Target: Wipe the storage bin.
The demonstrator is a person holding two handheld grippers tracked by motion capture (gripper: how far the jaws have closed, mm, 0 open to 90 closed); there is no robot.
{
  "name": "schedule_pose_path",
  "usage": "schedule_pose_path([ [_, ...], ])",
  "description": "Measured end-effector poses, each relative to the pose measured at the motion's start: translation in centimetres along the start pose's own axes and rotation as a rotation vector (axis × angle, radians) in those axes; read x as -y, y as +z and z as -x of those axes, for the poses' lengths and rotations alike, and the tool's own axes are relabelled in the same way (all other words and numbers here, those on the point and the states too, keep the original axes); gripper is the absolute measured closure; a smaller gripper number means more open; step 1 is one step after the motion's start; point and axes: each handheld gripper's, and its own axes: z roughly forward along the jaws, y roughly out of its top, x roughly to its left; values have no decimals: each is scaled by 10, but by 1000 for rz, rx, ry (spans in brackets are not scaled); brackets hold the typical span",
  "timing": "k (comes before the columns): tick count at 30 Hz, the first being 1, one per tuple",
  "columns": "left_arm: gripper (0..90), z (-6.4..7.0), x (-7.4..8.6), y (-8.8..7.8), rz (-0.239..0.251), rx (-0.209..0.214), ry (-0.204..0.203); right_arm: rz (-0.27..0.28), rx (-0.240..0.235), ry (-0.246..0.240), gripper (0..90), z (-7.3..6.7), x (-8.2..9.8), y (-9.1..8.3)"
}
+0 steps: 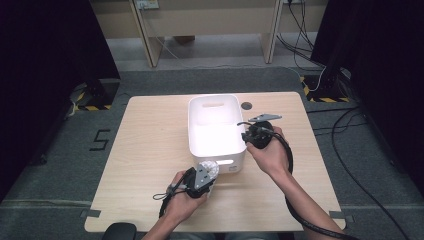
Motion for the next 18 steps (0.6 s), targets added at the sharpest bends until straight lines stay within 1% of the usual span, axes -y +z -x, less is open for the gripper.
schedule_pose_path([
  [11,760,2,-8,-9,23,1,-3,0,2,-1,797,0,0,0],
  [18,760,4,-14,-17,43,-4,6,0,1,1,798,0,0,0],
])
